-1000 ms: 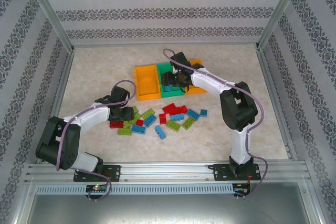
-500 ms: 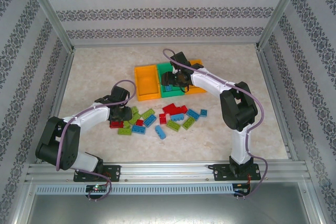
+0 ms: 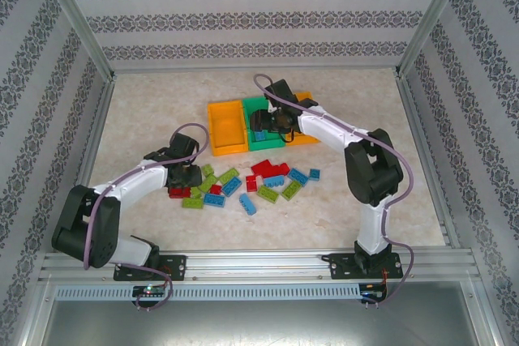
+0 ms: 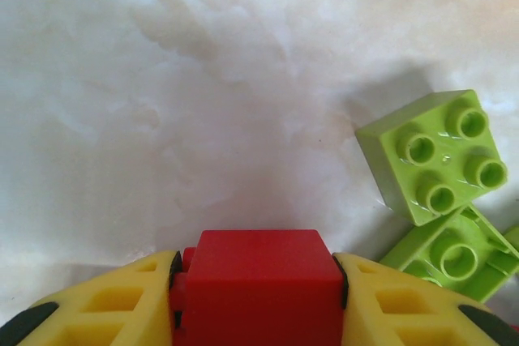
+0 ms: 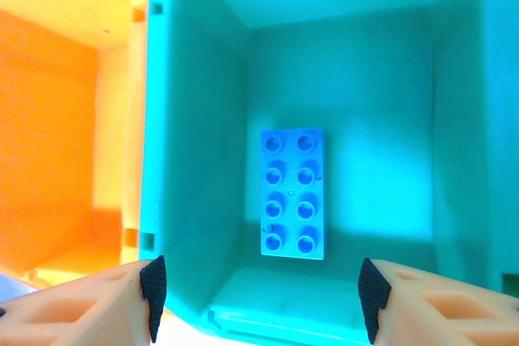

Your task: Sort the legos into containers by color

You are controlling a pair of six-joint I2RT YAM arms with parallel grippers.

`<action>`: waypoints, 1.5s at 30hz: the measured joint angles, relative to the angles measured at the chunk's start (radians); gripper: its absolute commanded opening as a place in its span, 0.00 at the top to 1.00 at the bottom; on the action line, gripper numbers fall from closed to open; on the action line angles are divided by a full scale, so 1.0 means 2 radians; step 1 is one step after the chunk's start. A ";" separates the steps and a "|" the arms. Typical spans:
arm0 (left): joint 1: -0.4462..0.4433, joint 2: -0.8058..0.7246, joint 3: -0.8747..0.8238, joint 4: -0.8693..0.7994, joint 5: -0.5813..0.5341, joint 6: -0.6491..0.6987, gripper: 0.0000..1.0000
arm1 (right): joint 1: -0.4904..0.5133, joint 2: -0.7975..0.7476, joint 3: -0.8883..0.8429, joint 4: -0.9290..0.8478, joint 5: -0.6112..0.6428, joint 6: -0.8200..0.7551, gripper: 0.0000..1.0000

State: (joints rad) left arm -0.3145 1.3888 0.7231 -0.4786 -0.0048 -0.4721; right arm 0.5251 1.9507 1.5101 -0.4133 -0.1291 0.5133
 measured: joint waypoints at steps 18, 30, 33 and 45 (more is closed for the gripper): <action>-0.105 0.052 0.217 0.004 0.072 -0.002 0.66 | -0.108 -0.204 -0.209 0.040 0.031 0.007 0.30; -0.122 0.341 0.561 0.028 0.187 -0.003 0.67 | -0.127 -0.322 -0.374 0.005 0.044 0.034 0.30; -0.125 0.396 0.633 0.027 0.209 -0.010 0.66 | -0.124 -0.340 -0.404 -0.002 0.044 0.051 0.30; -0.129 0.520 0.764 0.004 0.234 -0.058 0.56 | -0.090 -0.330 -0.425 -0.001 0.044 0.083 0.29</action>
State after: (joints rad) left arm -0.5716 2.4294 2.2513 -0.4706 0.4633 -0.5880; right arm 0.3454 1.2911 0.6605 -0.4149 -0.0418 0.6796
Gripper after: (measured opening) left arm 0.433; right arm 0.711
